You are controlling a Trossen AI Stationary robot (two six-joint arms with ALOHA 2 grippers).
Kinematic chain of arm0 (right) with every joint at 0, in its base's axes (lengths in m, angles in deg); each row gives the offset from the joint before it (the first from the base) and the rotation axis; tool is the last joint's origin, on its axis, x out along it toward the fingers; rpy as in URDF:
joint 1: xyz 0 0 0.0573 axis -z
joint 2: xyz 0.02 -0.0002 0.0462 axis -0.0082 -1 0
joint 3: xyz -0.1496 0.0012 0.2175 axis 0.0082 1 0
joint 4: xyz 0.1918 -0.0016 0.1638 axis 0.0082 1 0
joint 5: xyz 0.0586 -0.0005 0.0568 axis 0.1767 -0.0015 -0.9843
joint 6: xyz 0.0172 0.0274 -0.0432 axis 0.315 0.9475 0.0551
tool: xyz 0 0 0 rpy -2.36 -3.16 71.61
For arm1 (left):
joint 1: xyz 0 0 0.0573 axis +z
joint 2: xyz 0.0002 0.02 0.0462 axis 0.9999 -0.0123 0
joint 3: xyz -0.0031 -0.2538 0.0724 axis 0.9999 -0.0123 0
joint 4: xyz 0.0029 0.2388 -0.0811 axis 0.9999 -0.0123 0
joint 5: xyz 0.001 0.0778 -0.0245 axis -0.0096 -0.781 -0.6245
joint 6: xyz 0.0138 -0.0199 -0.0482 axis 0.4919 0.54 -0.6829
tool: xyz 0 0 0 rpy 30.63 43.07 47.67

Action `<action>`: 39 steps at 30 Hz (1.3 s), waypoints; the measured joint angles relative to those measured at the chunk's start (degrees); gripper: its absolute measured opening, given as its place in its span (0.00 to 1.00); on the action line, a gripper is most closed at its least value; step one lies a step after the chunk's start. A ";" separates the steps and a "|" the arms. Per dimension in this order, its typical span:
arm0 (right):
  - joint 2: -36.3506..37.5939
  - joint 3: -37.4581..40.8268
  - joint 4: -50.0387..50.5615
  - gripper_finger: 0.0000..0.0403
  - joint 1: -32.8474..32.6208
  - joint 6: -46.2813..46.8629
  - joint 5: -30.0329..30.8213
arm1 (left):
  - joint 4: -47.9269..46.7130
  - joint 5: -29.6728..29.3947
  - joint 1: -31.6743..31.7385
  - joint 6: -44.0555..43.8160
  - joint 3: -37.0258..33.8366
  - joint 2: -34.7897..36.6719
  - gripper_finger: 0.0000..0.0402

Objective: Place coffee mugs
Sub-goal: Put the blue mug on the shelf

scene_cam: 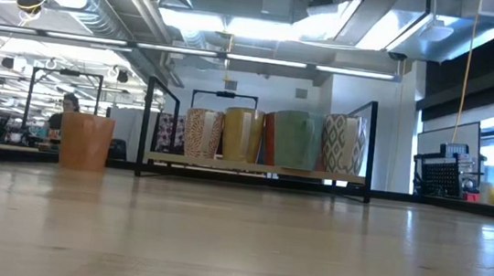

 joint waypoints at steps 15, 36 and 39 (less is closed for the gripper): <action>0.31 -0.07 -1.35 0.40 -3.50 -2.72 -14.86 | 18.42 0.18 -21.70 -10.38 -30.86 7.54 0.28; -4.75 -0.03 -0.50 0.40 -7.96 42.42 -20.60 | 42.73 -0.79 -24.57 -28.57 -57.94 21.83 0.28; -7.00 -0.02 -0.40 0.40 -6.51 42.49 -23.52 | 42.84 -0.80 -24.57 -28.57 -57.94 21.83 0.28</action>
